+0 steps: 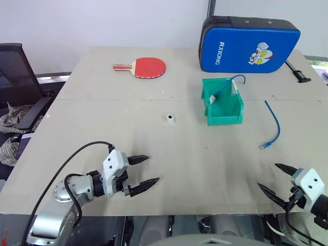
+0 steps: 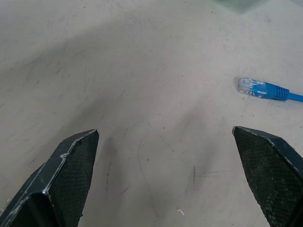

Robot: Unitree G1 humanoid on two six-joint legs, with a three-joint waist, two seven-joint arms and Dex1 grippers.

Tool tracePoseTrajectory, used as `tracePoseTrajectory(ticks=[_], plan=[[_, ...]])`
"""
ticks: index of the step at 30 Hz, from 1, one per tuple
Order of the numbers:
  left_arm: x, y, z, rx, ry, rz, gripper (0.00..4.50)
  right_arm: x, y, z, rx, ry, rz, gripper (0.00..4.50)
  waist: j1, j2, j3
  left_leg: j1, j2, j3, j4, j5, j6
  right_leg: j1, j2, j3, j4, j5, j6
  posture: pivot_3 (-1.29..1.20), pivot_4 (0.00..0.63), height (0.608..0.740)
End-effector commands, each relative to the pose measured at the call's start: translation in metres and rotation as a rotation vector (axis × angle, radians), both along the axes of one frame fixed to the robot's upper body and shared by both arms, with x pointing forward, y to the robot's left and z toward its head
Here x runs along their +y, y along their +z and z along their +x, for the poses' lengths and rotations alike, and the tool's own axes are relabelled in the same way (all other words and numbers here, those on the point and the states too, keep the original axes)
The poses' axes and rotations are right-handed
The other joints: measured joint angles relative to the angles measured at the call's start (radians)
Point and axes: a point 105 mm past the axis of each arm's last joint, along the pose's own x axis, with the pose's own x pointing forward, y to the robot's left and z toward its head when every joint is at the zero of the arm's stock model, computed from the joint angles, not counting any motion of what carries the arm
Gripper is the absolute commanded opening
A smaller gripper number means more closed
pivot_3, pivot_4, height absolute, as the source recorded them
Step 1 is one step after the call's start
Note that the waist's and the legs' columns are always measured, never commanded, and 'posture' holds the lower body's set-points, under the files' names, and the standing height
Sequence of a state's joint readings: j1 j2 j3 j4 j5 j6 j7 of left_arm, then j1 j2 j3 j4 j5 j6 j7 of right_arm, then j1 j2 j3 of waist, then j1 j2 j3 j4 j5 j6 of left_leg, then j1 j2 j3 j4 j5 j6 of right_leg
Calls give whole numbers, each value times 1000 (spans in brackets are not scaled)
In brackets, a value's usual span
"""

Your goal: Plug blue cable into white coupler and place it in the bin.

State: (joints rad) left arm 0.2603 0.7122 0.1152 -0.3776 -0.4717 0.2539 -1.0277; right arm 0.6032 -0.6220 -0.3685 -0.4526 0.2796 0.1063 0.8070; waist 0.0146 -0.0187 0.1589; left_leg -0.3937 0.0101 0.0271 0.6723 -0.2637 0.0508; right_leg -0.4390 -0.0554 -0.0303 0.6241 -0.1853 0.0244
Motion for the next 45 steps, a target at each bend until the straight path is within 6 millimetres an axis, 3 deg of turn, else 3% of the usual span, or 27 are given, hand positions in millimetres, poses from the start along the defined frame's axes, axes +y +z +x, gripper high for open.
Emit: tracePoseTrajectory(ticks=[1, 4, 7, 13, 17, 25, 29, 33, 36, 38, 41, 45], plan=[[-12, 16, 7, -71, -22, -39, 4473, -1, 13, 10, -53, -14, 7, 4500, 0, 0, 0, 0, 0, 0, 0, 0, 0, 0, 0, 0, 0, 0, 0, 0, 150, 731], [-31, 29, 19, -84, -13, -136, 4473, -3, 24, 33, -64, -24, 10, 4500, 0, 0, 0, 0, 0, 1, 1, 0, 0, 0, 1, 0, 0, 0, 0, 0, 150, 731], [-41, 36, 19, -115, -78, -141, 4473, -12, 30, 44, -3, -1, -22, 4500, -1, -1, 0, 1, 0, 4, 3, 0, 0, 1, 1, 1, 1, 0, 0, 0, 150, 731], [-56, 43, 13, -171, -230, -100, 4473, -40, 44, 78, 78, 248, -354, 4500, -3, 1, 1, 0, -2, 6, 2, 0, 1, 0, 3, 3, 1, 0, 0, 0, 150, 731], [-60, 42, 8, -171, -264, -106, 4500, -46, 47, 100, 116, 402, -530, 2643, -2, 0, 1, 1, -1, 7, 1, 0, 1, -1, 6, 4, 1, 0, 0, 0, 150, 731], [-56, 37, 6, -169, -250, -104, 4500, -40, 45, 130, 182, 575, -638, 2643, -2, 2, 2, 1, 0, 8, 1, 0, 1, -1, 7, 5, 1, 1, 0, 0, 150, 731], [-55, 36, 7, -174, -237, -105, 4500, -41, 34, 137, 263, 638, -673, 2643, -1, 2, 2, 2, 0, 9, 1, 0, 1, -1, 6, 6, 1, 1, -1, 0, 150, 731], [-53, 32, 8, -172, -216, -106, 4500, -32, 27, 143, 325, 697, -652, 1455, -7, 0, 2, 3, 0, 10, 1, 0, 1, 0, 6, 7, 1, 2, -2, 0, 150, 731], [-53, 32, 8, -174, -202, -110, 4500, -28, 25, 145, 331, 720, -649, 41, -16, -3, 3, 10, 1, 12, 1, 0, 1, 6, 6, 9, 1, 2, -2, 0, 150, 731], [-53, 32, 8, -178, -191, -111, 4500, -21, 28, 147, 315, 731, -618, 41, -22, -3, 2, 14, 1, 12, 1, 0, 1, 9, 6, 9, 1, 1, -1, 0, 150, 731], [-51, 30, 12, -189, -143, -114, 4500, 16, 42, 146, 265, 786, -519, 41, -28, -3, 2, 14, 1, 13, 1, 0, 1, 9, 5, 10, 2, 1, -1, 0, 150, 731], [-49, 23, 26, -219, -93, -73, 4500, 99, 58, 128, 257, 893, -449, 41, -28, -1, 3, 13, 4, 14, -1, 0, 1, 5, 3, 12, 4, 2, -2, 0, 150, 731]])
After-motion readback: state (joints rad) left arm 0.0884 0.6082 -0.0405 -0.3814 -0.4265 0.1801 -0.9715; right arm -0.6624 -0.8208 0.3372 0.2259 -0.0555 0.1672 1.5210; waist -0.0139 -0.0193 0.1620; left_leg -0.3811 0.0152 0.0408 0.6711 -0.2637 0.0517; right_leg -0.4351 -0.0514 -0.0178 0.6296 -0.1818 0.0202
